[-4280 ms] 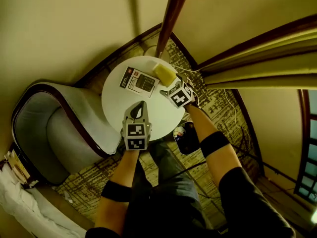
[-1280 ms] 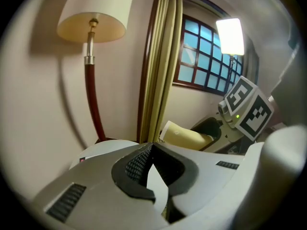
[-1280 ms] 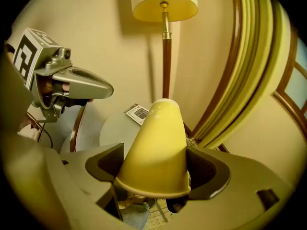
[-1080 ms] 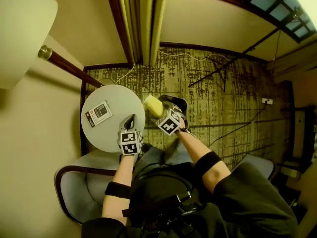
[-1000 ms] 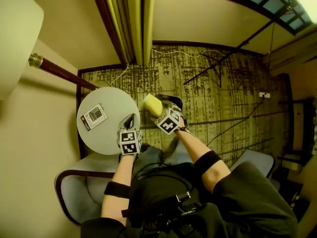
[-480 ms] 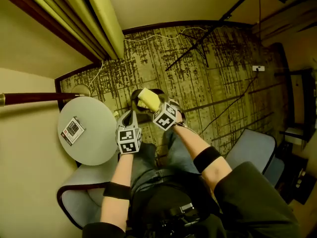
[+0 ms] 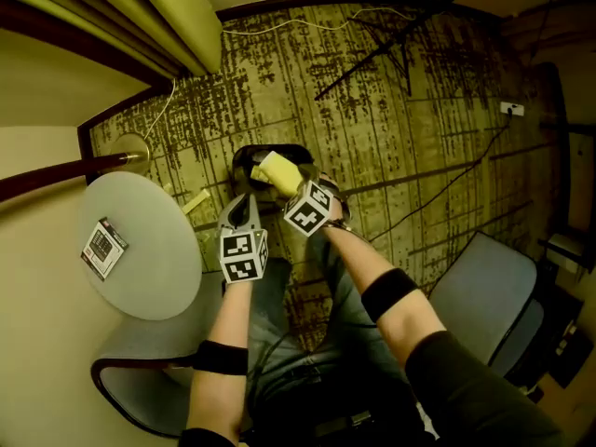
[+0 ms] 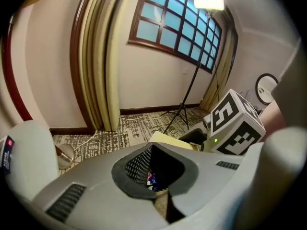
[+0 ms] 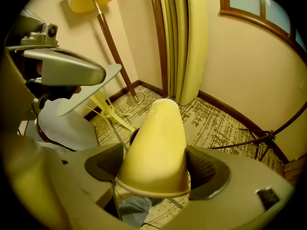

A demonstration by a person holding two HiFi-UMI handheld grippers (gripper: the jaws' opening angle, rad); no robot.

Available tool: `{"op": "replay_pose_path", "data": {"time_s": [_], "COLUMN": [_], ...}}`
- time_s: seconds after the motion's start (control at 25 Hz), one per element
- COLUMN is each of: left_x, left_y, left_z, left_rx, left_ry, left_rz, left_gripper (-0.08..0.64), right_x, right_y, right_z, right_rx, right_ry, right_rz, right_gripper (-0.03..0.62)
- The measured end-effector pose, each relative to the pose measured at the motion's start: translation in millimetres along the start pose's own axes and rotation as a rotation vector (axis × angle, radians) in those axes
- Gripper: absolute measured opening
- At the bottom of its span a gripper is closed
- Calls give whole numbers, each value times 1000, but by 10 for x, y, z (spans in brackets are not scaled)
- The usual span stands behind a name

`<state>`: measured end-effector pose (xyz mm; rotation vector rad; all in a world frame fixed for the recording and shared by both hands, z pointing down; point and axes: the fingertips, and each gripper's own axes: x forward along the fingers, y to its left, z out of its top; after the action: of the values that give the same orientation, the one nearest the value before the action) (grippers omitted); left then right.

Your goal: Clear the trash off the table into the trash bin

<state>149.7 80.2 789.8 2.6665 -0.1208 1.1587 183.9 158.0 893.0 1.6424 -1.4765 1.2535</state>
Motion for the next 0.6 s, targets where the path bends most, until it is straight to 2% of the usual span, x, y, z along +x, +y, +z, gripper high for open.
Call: {"op": "replay_pose_path", "data": {"time_s": [0.36, 0.6], "left_x": [1042, 1475], "left_y": [172, 277], "left_z": [-804, -1225], "left_rx": [3, 10], "left_ry": [44, 75], "left_rz": [-5, -11], "left_gripper": [0, 0], "right_x": [1290, 1900], "right_y": [-236, -341], "right_z": [-483, -712], "right_rx": [27, 50], "right_ry": [29, 48], "right_rz": [7, -2], "right_gripper": [435, 443]}}
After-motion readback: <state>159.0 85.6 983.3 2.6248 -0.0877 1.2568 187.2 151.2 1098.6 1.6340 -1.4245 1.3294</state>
